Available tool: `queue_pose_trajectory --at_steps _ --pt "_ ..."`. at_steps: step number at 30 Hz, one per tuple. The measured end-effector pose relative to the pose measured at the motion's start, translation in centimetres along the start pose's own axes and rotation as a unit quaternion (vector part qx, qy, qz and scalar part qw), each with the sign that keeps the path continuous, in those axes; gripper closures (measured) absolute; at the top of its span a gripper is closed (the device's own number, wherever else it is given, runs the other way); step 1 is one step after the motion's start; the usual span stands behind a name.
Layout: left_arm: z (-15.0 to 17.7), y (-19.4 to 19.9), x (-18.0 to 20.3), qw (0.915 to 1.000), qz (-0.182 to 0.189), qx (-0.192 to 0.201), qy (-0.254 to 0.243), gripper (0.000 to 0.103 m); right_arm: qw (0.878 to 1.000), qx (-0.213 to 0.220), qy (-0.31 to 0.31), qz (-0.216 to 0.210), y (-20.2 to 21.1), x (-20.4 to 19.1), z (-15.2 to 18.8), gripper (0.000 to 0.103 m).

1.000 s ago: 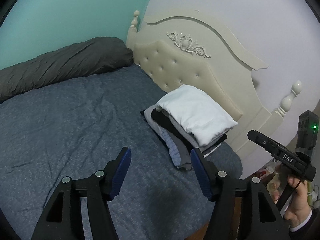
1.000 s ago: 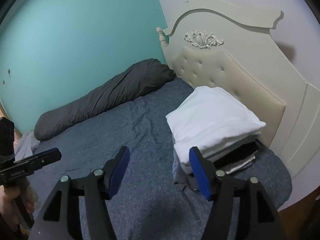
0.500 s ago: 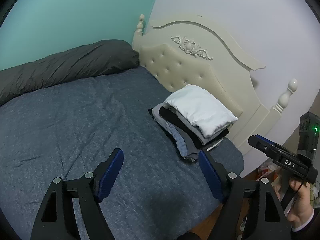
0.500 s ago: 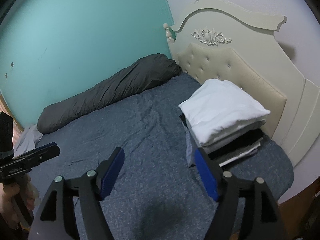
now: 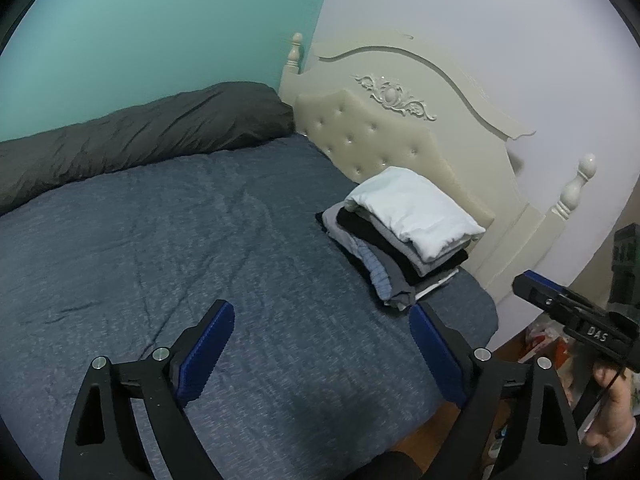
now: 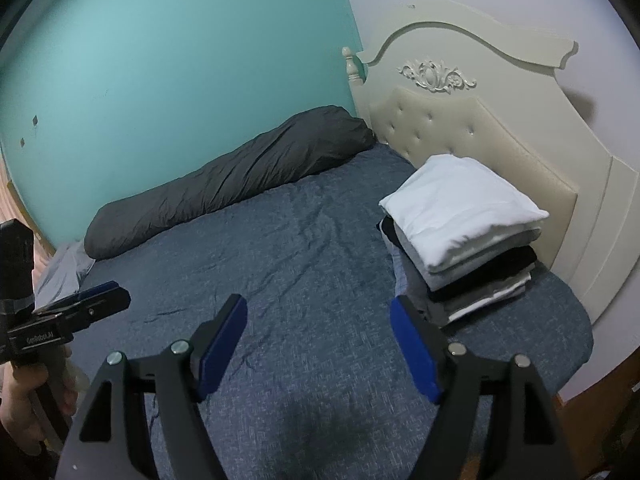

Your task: Fold clothes

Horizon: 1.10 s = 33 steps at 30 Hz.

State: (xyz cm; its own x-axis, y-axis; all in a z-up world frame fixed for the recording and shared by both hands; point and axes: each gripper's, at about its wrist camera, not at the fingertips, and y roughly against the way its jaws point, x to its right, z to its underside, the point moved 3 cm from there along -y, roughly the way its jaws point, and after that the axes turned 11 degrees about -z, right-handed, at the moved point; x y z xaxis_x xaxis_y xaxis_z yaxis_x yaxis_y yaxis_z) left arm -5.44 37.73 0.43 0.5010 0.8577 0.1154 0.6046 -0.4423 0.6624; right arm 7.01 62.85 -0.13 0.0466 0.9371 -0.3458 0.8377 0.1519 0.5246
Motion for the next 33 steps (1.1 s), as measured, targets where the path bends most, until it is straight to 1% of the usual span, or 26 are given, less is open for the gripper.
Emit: queue_pose_trajectory --at_steps 1,5,6,11,14,23,27,33 --pt "0.2 0.2 -0.2 1.0 -0.001 0.0 0.0 0.009 1.0 -0.001 -0.001 -0.001 0.0 -0.2 0.2 0.027" --pt "0.8 0.8 -1.0 1.0 -0.006 0.0 0.0 0.007 1.0 -0.005 -0.006 -0.008 0.2 -1.2 1.0 0.018" --pt "0.9 1.0 -1.2 1.0 -0.008 0.001 0.0 0.006 1.0 -0.006 -0.004 -0.008 0.3 -1.6 1.1 0.017" --pt "1.7 1.9 -1.8 1.0 -0.009 0.0 0.0 0.006 1.0 -0.008 0.004 -0.01 0.6 -3.0 1.8 0.016" --pt "2.0 2.5 -2.1 0.9999 -0.012 0.004 -0.003 0.0 1.0 -0.011 0.012 0.0 0.8 -3.7 2.3 0.016" --pt "3.1 4.3 -3.1 0.9997 -0.02 0.011 -0.01 0.0 1.0 -0.019 0.01 0.002 1.1 -5.0 3.8 0.016" --pt "3.5 5.1 -3.5 0.9996 -0.021 0.014 -0.01 0.0 1.0 -0.013 0.016 0.007 1.8 -5.9 4.2 0.016" --pt "4.2 6.2 -4.0 0.9995 -0.021 0.021 -0.01 0.0 1.0 -0.011 0.018 -0.005 2.5 -7.3 4.8 0.015"
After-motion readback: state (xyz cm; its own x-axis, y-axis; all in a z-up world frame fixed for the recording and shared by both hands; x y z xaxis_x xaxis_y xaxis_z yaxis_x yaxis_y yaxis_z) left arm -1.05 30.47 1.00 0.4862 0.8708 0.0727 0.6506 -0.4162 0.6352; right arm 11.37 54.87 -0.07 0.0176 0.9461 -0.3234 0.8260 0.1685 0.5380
